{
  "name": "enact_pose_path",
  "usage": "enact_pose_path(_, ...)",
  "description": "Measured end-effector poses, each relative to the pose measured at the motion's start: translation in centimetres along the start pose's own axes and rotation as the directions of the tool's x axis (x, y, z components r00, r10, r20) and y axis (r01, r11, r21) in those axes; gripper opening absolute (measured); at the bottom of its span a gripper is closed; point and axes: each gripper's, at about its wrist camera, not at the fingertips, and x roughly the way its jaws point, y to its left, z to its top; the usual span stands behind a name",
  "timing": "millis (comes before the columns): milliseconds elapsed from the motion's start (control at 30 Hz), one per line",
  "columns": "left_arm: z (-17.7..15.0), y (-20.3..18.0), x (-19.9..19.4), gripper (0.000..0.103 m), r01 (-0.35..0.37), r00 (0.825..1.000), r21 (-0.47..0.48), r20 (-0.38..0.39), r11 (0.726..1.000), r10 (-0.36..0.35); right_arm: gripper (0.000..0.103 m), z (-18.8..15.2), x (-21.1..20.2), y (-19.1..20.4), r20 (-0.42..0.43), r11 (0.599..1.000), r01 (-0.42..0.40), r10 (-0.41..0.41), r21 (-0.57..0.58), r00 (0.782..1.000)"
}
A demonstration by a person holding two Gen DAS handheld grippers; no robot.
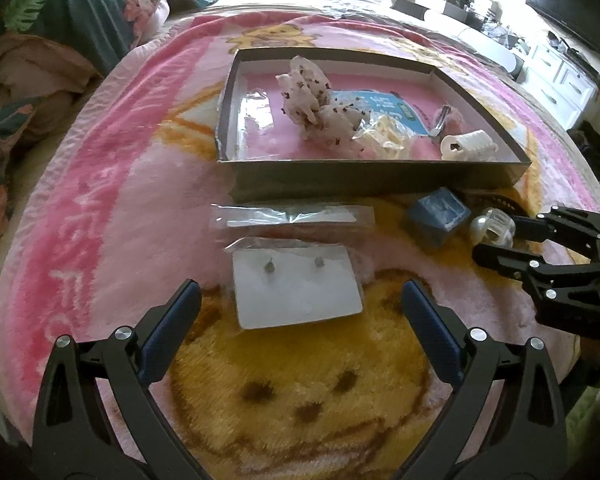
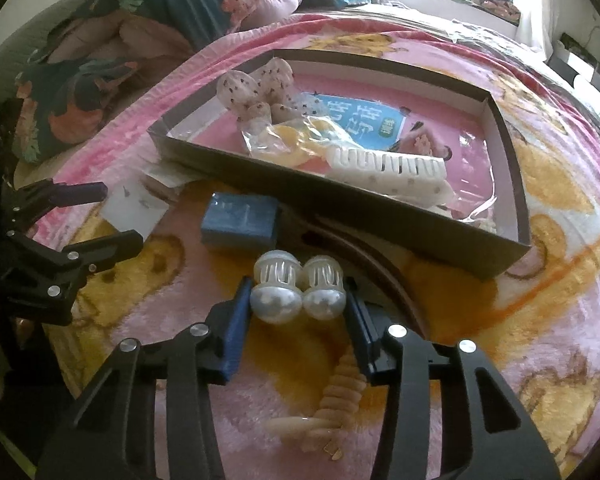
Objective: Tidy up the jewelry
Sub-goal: 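Grasp the pearl earrings with the right tool while the left tool grasps the bagged earring card, then carry the pearl earrings and earring card into the box and open both tools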
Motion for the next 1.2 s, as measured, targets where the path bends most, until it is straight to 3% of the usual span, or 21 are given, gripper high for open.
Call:
enact_pose_path(267, 0.4, -0.5, 1.0, 0.092, 0.004, 1.000, 0.011, -0.004, 1.000, -0.004, 0.043, -0.5, -1.1, -0.1, 0.027, 0.998, -0.050, 0.049, 0.025, 0.998)
enact_pose_path(400, 0.3, -1.0, 1.5, 0.073, -0.009, 1.000, 0.036, -0.014, 0.999, 0.010, 0.043, -0.7, -2.0, -0.2, 0.049, 0.997, -0.062, 0.060, 0.039, 0.997)
enact_pose_path(567, 0.2, -1.2, 1.5, 0.059, -0.034, 0.999, 0.059, -0.014, 0.998, 0.035, 0.043, -0.9, -2.8, -0.1, 0.066, 0.997, -0.068, 0.065, 0.047, 0.996)
enact_pose_path(867, -0.6, -0.6, -0.2, 0.057, 0.048, 0.999, 0.015, -0.012, 0.999, -0.047, 0.043, -1.6, -4.1, 1.0, 0.076, 0.996, -0.083, 0.081, 0.026, 0.994)
enact_pose_path(1200, -1.4, -0.5, -3.1, 0.057, 0.069, 0.997, 0.005, 0.027, 0.998, -0.070, 0.043, -2.1, -6.0, 2.5, 0.098, 0.995, -0.099, 0.099, 0.003, 0.990)
